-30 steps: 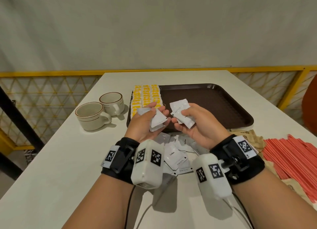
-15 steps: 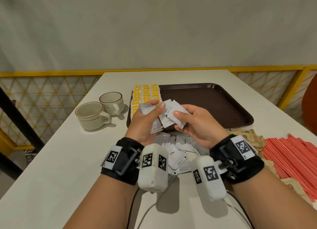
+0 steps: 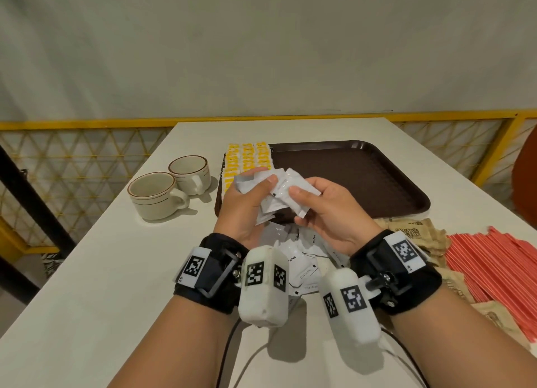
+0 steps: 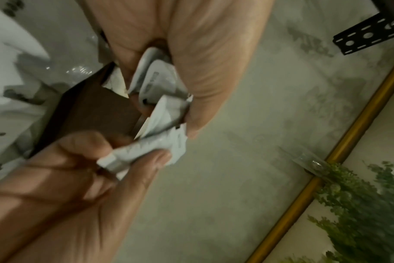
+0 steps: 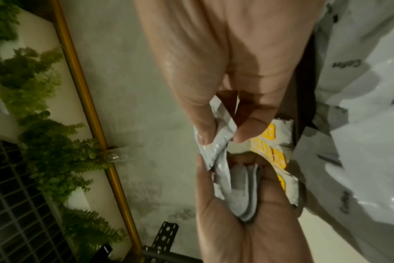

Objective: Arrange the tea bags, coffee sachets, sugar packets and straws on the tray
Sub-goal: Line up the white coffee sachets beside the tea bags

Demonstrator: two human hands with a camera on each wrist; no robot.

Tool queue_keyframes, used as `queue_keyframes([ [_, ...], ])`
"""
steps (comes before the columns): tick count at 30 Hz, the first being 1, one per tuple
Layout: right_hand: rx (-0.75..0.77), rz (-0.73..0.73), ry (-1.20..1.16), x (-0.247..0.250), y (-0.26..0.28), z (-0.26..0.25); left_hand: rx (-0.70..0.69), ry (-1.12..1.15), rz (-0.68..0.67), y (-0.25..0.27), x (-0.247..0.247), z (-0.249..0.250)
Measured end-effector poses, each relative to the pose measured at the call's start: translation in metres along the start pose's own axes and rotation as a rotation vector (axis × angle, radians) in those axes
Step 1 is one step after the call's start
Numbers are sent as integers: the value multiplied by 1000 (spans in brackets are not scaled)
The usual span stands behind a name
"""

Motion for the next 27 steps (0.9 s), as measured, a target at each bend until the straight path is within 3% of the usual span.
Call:
queue_keyframes([
  [5, -12, -43, -6, -1, -1, 1, 11, -14, -3, 0, -7, -4],
  [14, 81, 34, -96, 9, -2, -13, 141, 293, 18, -9, 5, -4],
  [21, 152, -34, 103, 9, -1, -17, 277, 80, -226, -6, -2, -13],
  [24, 202, -26, 281, 3, 1, -15, 277, -120, -294, -4, -7, -17],
  [27, 271, -31, 419, -5, -1, -17, 280, -153, -370, 5, -17, -18],
])
Point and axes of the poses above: each hand's wrist, its own y-axis away from the middle knuckle, its own x-axis out of the back of the hand, z = x × y, the point moved 5 cm from there along -y, towards the middle knuckle, and after that the axes turned 7 degrees about -y, right-handed, at the moved point
